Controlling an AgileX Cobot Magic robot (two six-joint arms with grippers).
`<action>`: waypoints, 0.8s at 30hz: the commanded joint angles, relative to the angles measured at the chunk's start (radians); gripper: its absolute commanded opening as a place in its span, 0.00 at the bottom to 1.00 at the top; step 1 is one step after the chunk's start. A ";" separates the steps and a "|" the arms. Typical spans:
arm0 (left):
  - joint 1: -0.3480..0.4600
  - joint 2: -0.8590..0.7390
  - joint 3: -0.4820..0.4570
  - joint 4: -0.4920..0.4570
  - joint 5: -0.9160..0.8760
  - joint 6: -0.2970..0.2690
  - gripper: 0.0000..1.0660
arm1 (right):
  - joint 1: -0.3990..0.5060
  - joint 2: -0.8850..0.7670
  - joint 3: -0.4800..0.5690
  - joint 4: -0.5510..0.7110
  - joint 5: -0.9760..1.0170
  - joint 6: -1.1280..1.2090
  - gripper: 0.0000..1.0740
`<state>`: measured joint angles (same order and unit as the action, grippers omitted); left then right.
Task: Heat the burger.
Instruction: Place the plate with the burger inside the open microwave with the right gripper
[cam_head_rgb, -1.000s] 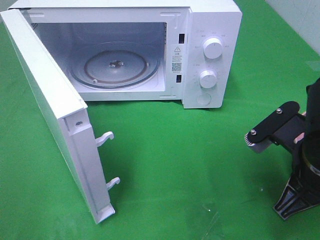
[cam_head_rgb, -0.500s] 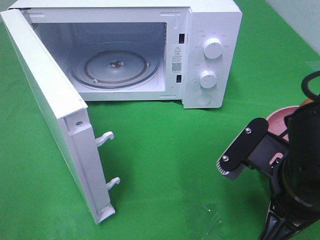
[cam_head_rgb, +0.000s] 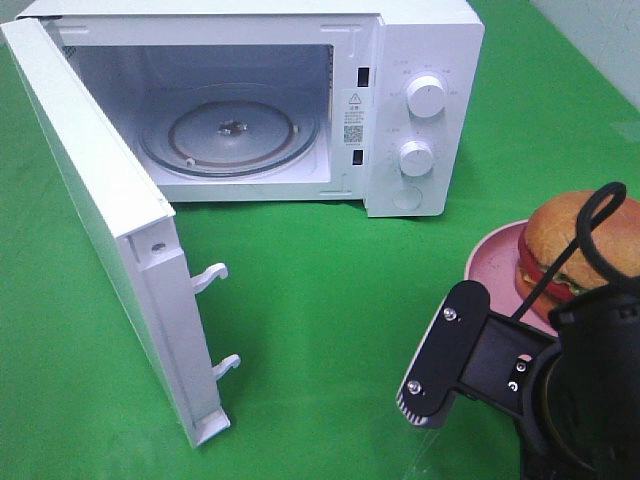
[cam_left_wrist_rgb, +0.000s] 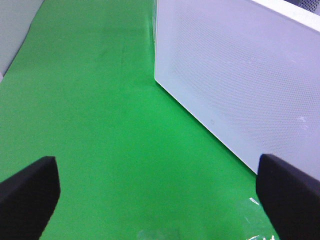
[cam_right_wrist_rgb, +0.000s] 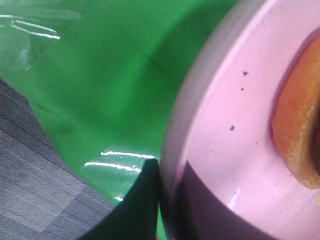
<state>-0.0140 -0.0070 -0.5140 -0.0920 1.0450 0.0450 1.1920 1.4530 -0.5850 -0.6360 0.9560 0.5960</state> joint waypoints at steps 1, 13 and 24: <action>0.002 -0.016 0.004 0.002 -0.011 -0.005 0.96 | 0.018 -0.008 0.002 -0.089 0.031 -0.029 0.00; 0.002 -0.016 0.004 0.002 -0.011 -0.005 0.96 | 0.018 -0.008 0.002 -0.179 -0.077 -0.201 0.01; 0.002 -0.016 0.004 0.002 -0.011 -0.005 0.96 | 0.018 -0.008 0.000 -0.294 -0.189 -0.239 0.00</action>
<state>-0.0140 -0.0070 -0.5140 -0.0920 1.0450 0.0450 1.2100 1.4530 -0.5830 -0.8620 0.7610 0.3700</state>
